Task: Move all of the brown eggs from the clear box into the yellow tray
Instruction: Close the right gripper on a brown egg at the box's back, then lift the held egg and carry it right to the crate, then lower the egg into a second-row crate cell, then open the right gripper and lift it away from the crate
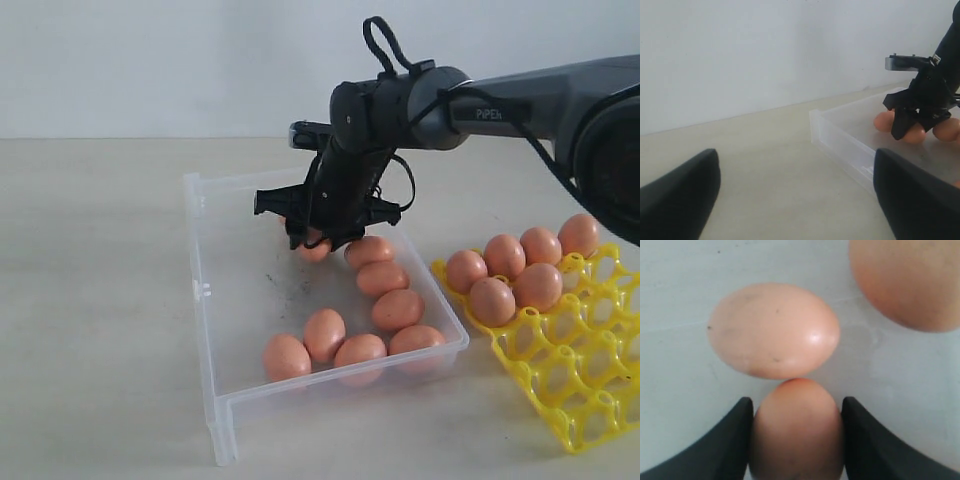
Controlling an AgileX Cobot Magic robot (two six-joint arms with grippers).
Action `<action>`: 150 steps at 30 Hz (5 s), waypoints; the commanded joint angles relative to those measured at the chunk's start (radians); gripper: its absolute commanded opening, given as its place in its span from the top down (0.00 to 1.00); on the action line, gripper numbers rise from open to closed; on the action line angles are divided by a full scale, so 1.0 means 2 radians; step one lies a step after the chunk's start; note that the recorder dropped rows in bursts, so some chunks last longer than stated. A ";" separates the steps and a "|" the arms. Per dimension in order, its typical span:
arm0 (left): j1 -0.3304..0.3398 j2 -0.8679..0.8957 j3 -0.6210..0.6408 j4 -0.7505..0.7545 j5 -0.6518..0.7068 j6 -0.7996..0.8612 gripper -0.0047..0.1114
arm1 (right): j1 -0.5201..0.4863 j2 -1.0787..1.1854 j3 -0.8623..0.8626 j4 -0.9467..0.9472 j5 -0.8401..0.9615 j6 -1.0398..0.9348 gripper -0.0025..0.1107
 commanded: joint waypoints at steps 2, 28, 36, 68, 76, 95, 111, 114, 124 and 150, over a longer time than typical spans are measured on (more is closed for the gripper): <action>-0.003 -0.002 0.002 -0.003 -0.004 -0.004 0.29 | 0.002 0.001 0.008 -0.028 -0.047 -0.093 0.98; -0.003 -0.002 0.002 -0.003 -0.004 -0.004 0.29 | 0.047 -0.162 0.552 -0.006 -0.974 -0.145 0.98; -0.003 -0.002 0.002 -0.003 -0.004 -0.004 0.29 | 0.047 -0.311 0.731 0.172 -0.974 -0.180 0.98; -0.003 -0.002 0.002 -0.003 -0.004 -0.004 0.29 | -0.244 -0.235 0.750 -0.046 -0.974 -0.032 0.98; -0.003 -0.002 0.002 -0.003 -0.004 -0.004 0.29 | -0.244 -0.236 0.776 -0.086 -0.974 -0.034 0.98; -0.003 -0.002 0.002 -0.003 -0.004 -0.004 0.29 | -0.243 -0.214 0.770 -0.047 -0.974 -0.102 0.98; -0.003 -0.002 0.002 -0.003 -0.004 -0.004 0.29 | -0.243 -0.192 0.725 -0.047 -0.905 -0.120 0.98; -0.003 -0.002 0.002 -0.003 -0.004 -0.004 0.29 | -0.243 -0.183 0.715 -0.047 -0.891 -0.108 0.98; -0.003 -0.002 0.002 -0.003 -0.004 -0.004 0.29 | -0.243 -0.183 0.715 -0.051 -0.890 -0.095 0.69; -0.003 -0.002 0.002 -0.003 -0.004 -0.004 0.29 | -0.243 -0.467 0.812 -0.121 -0.974 -0.124 0.39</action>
